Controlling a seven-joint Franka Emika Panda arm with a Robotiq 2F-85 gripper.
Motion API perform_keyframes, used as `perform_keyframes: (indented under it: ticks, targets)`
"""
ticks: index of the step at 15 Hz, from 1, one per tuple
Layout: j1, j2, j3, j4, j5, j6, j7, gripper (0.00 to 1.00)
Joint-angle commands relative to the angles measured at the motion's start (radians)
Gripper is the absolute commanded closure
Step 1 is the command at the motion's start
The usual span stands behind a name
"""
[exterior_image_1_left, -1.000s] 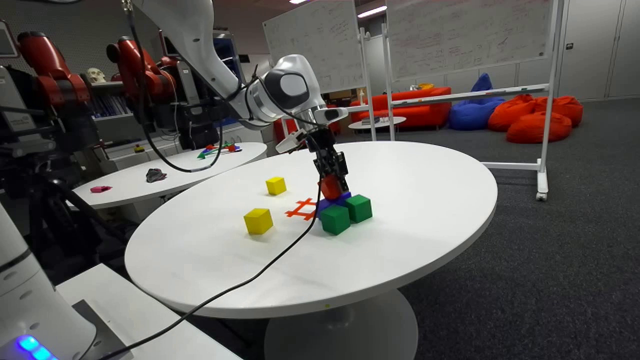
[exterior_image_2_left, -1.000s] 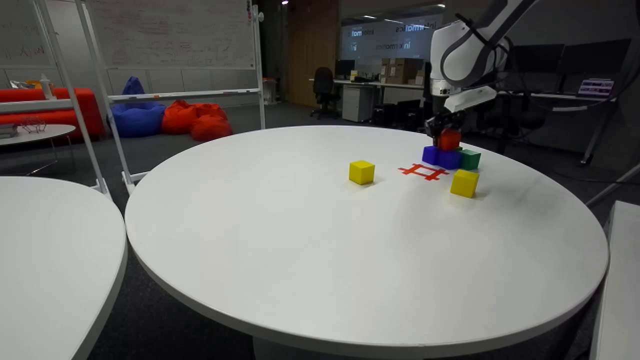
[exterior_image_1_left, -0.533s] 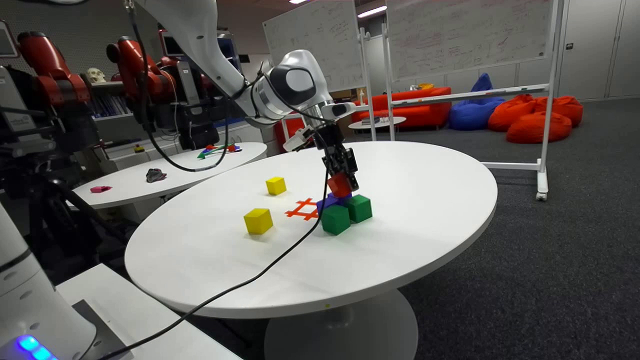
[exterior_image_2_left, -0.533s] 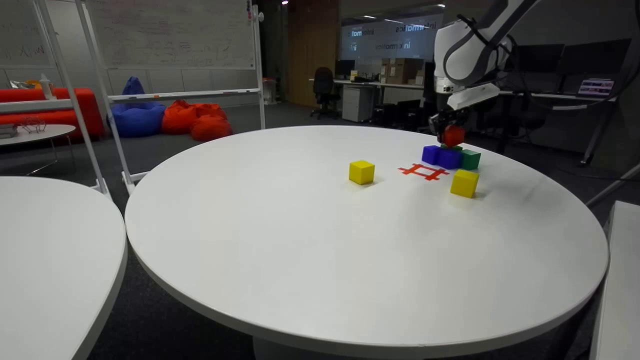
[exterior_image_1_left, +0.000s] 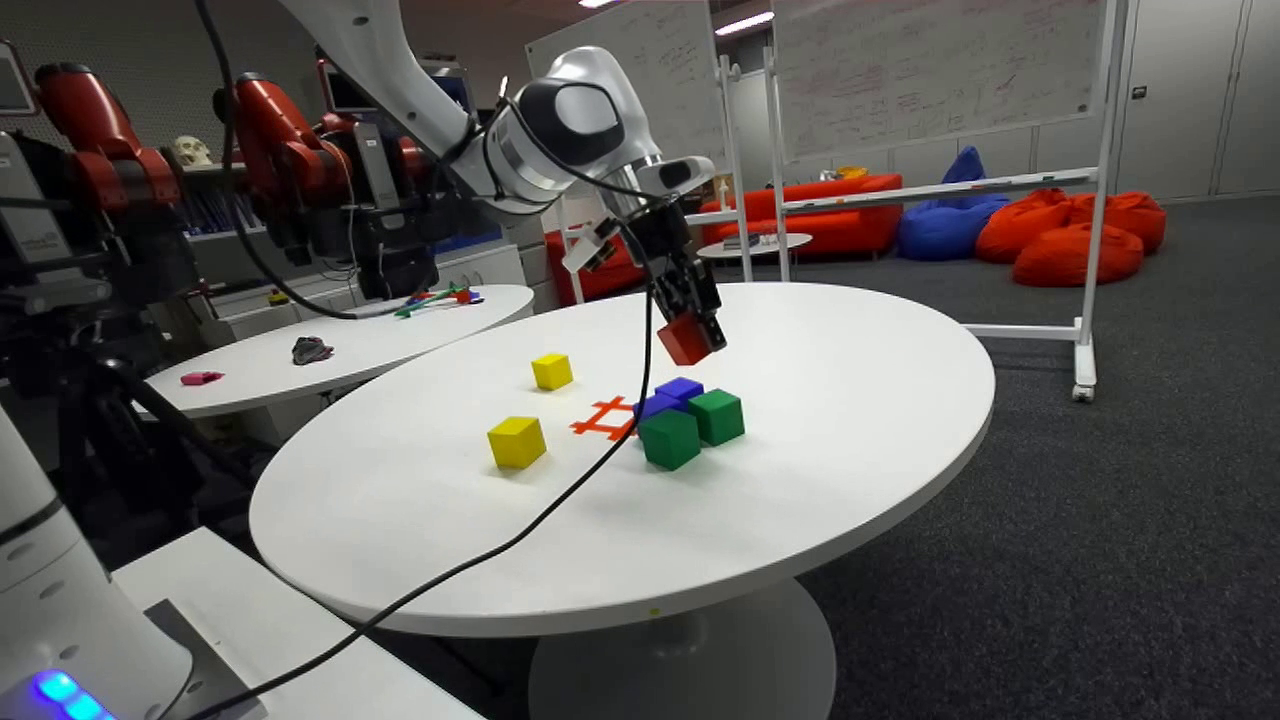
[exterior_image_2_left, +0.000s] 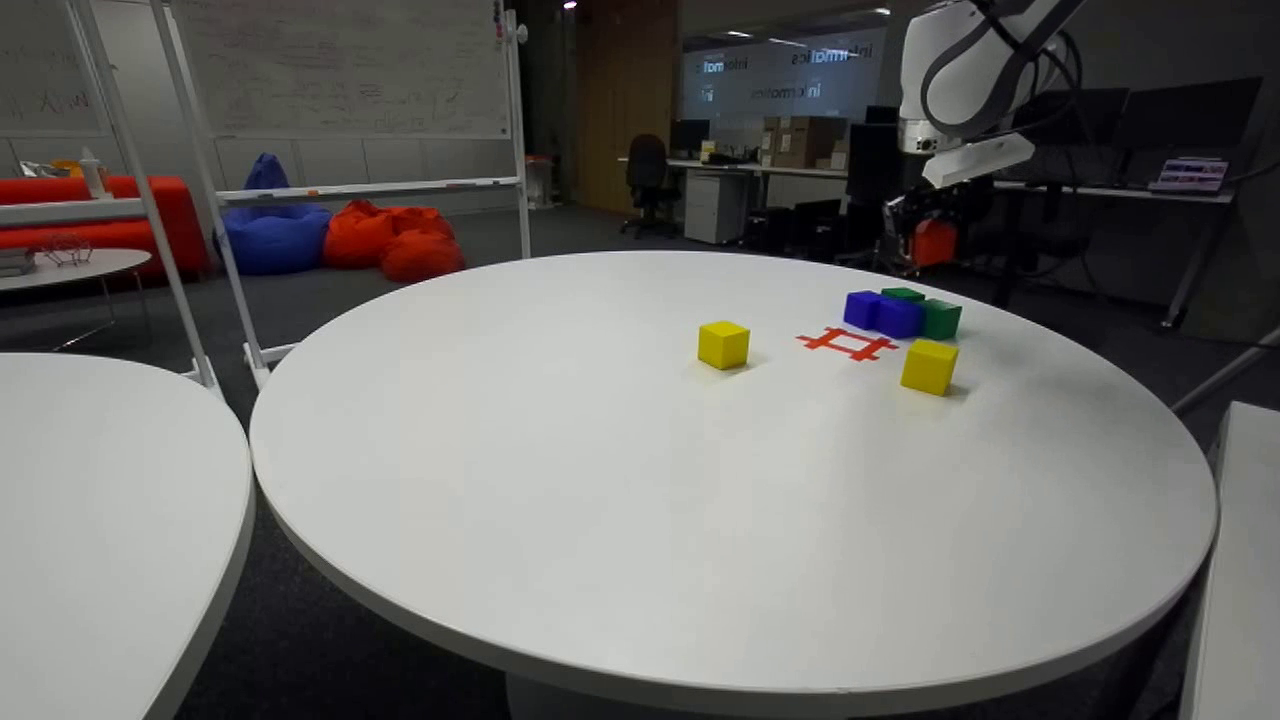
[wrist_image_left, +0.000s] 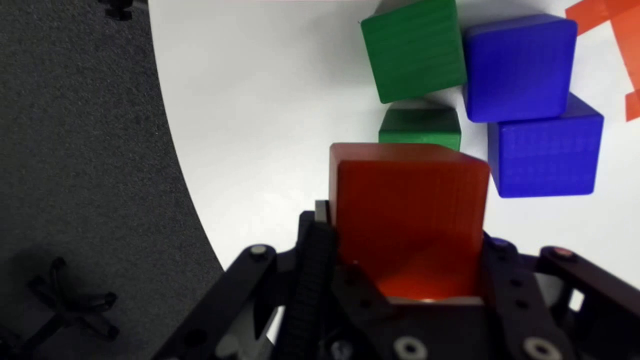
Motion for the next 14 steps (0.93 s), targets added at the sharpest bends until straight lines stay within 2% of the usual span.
perform_keyframes:
  ticks: [1,5,6,12,13,14]
  targets:
    - [-0.006,-0.079,-0.008,-0.068,-0.044,0.014,0.042,0.69]
    - [-0.024,-0.068,0.001,-0.058,-0.034,0.020,0.035,0.69]
    - [-0.027,-0.041,0.013,-0.023,-0.019,-0.003,0.016,0.44]
    - [-0.032,-0.041,0.012,-0.024,-0.019,-0.003,0.015,0.44]
    - [-0.032,-0.041,0.012,-0.024,-0.019,-0.003,0.015,0.69]
    - [-0.039,-0.040,0.028,-0.024,-0.003,0.007,-0.022,0.69]
